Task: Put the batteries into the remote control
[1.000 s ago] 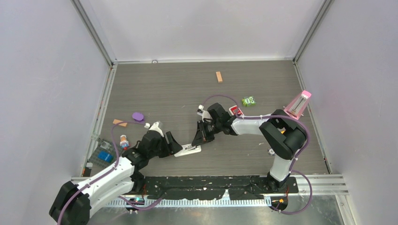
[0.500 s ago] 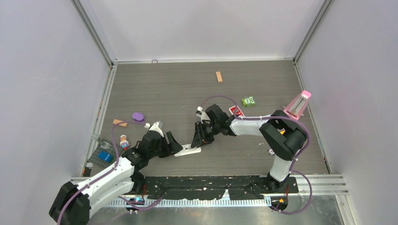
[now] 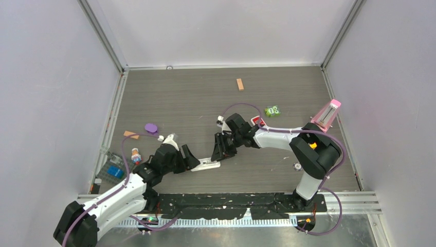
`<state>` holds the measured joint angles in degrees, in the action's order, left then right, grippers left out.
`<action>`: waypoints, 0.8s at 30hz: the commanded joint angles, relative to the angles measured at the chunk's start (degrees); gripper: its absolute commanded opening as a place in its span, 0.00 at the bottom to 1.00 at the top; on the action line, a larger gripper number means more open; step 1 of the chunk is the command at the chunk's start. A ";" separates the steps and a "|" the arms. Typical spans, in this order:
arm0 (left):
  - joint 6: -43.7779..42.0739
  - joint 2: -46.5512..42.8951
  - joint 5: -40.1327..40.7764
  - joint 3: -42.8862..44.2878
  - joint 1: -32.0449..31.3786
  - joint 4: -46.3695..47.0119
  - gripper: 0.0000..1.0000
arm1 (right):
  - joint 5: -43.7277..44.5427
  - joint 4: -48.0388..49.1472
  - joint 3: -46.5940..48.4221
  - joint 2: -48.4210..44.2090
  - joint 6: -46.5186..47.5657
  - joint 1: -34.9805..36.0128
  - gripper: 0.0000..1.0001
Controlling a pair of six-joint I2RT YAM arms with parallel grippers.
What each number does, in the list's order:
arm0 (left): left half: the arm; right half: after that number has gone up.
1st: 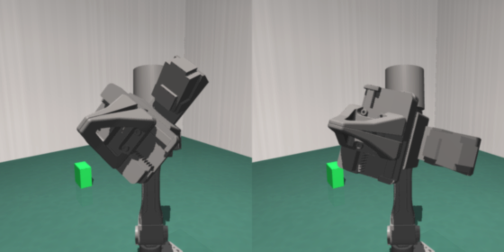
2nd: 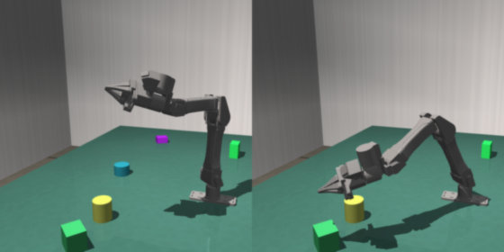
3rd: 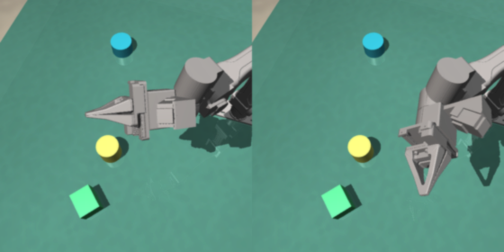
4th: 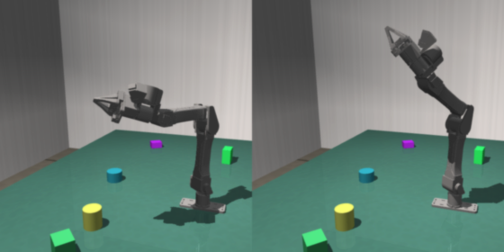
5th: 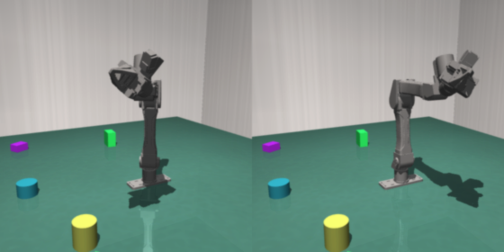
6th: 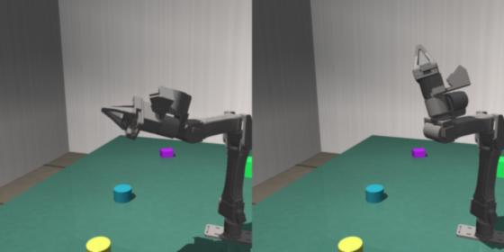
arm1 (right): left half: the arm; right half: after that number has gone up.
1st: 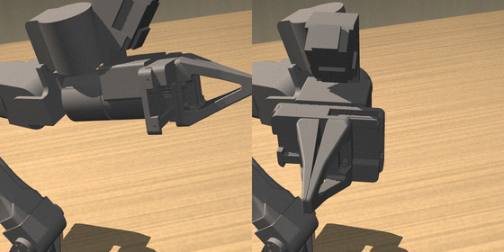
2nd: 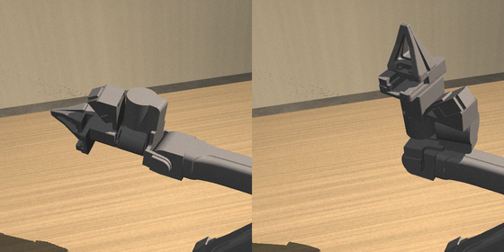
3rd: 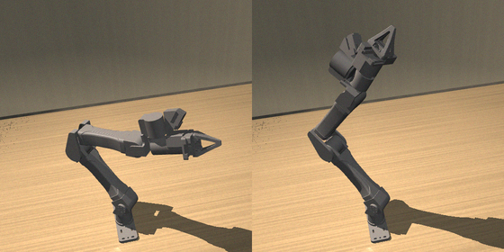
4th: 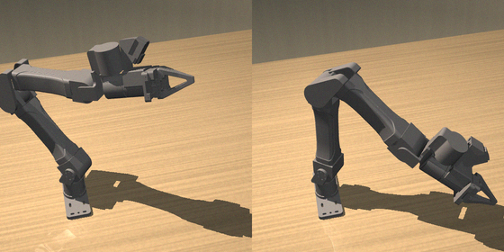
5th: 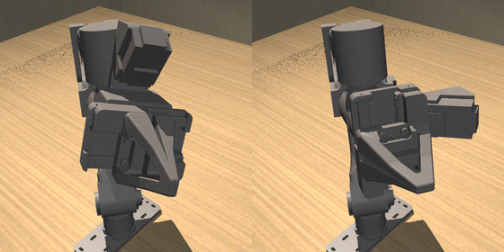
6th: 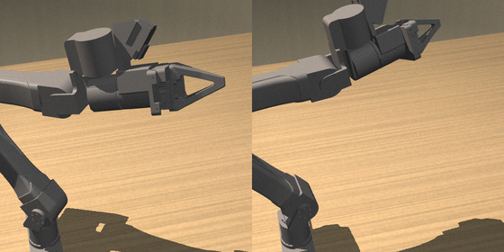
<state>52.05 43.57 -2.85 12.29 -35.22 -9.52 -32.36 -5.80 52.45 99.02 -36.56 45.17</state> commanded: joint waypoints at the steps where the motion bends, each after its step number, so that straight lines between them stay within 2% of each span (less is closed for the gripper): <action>1: -1.23 -0.02 1.57 -0.80 0.07 -3.19 0.68 | 1.43 -1.48 2.06 -2.73 1.64 0.27 0.39; 6: -1.34 0.02 1.62 -0.65 0.09 -3.30 0.68 | 1.06 -1.41 1.76 -2.53 1.74 0.42 0.27; 17: -1.47 0.56 1.14 -0.51 0.09 -2.86 0.68 | 0.40 0.96 1.72 -0.98 0.70 0.83 0.14; 24: -1.96 0.98 0.71 -0.42 0.12 -2.70 0.68 | 1.66 0.87 2.27 -0.12 1.82 1.09 0.12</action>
<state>51.86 43.77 -2.81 12.29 -35.22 -9.61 -31.68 -6.92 52.56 98.89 -35.90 45.67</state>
